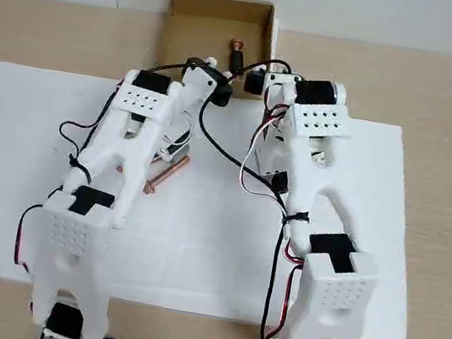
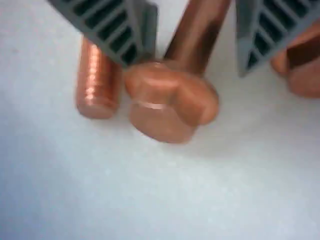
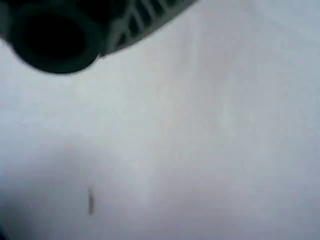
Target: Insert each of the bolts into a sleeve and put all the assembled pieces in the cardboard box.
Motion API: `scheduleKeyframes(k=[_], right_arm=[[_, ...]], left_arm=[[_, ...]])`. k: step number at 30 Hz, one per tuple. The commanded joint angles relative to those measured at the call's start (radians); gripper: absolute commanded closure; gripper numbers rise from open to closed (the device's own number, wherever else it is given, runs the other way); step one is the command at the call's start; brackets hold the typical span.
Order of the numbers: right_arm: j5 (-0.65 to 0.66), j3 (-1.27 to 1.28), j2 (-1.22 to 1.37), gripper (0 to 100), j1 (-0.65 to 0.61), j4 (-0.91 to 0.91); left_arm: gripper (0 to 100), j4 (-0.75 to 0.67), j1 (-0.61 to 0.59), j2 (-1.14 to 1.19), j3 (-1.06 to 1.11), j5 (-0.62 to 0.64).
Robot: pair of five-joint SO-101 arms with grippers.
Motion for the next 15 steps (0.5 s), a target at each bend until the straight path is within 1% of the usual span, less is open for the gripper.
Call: scheduleKeyframes(k=[1,12,15], right_arm=[[0.011,-0.015,-0.065,99.5,0.001,0.015],[0.011,-0.015,-0.065,99.5,0.001,0.015],[0.011,-0.015,-0.065,99.5,0.001,0.015]], left_arm=[[90,-0.029,0.0,-0.005,-0.03,0.005],[90,-0.021,0.021,-0.003,-0.025,0.006],[92,-0.021,0.021,-0.003,-0.025,0.006]])
